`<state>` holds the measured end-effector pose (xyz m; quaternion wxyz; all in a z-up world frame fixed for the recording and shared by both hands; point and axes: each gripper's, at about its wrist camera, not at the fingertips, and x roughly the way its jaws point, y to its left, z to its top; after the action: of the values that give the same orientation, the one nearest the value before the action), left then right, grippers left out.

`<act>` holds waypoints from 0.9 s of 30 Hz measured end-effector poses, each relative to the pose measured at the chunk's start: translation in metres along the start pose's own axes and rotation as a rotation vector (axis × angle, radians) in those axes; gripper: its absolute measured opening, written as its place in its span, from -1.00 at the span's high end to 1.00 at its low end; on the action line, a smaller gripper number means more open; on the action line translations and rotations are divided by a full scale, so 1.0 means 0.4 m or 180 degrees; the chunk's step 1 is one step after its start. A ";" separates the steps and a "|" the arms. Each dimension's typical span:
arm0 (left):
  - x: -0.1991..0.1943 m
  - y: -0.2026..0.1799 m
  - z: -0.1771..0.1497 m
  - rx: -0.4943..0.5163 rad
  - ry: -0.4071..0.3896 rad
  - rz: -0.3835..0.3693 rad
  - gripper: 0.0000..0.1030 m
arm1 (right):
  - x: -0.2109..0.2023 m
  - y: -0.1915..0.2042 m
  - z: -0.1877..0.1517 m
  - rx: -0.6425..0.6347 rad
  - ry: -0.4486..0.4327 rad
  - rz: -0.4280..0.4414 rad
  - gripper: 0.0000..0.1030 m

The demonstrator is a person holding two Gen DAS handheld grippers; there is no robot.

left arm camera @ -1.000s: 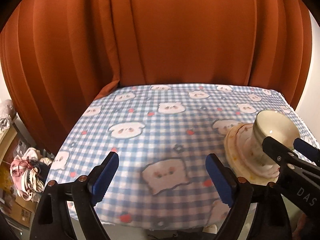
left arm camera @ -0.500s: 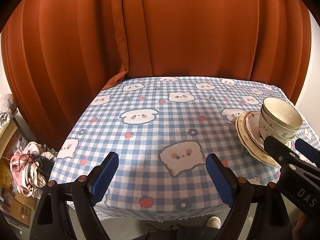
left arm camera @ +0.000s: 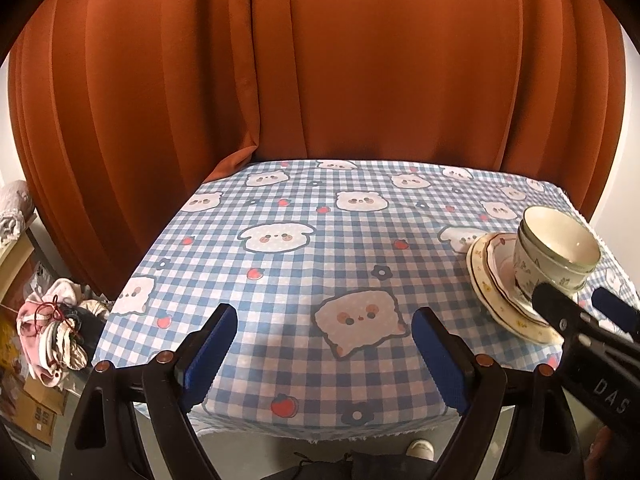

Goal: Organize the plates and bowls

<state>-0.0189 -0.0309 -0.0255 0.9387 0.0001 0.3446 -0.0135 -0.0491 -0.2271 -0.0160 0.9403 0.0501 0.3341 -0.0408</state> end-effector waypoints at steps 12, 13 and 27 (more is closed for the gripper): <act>-0.005 -0.032 0.010 0.0014 -0.0050 0.0021 -0.76 | -0.001 -0.014 0.002 -0.0051 0.0002 0.0042 -0.75; -0.005 -0.032 0.010 0.0012 -0.0050 0.0023 -0.76 | -0.001 -0.015 0.001 -0.0050 0.0004 0.0040 -0.75; -0.007 -0.031 0.010 0.0004 -0.0048 0.0018 -0.77 | -0.004 -0.017 -0.002 -0.0038 0.0001 0.0034 -0.75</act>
<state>-0.0188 -0.0434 -0.0207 0.9413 0.0015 0.3375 -0.0111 -0.0517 -0.2336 -0.0160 0.9408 0.0463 0.3342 -0.0338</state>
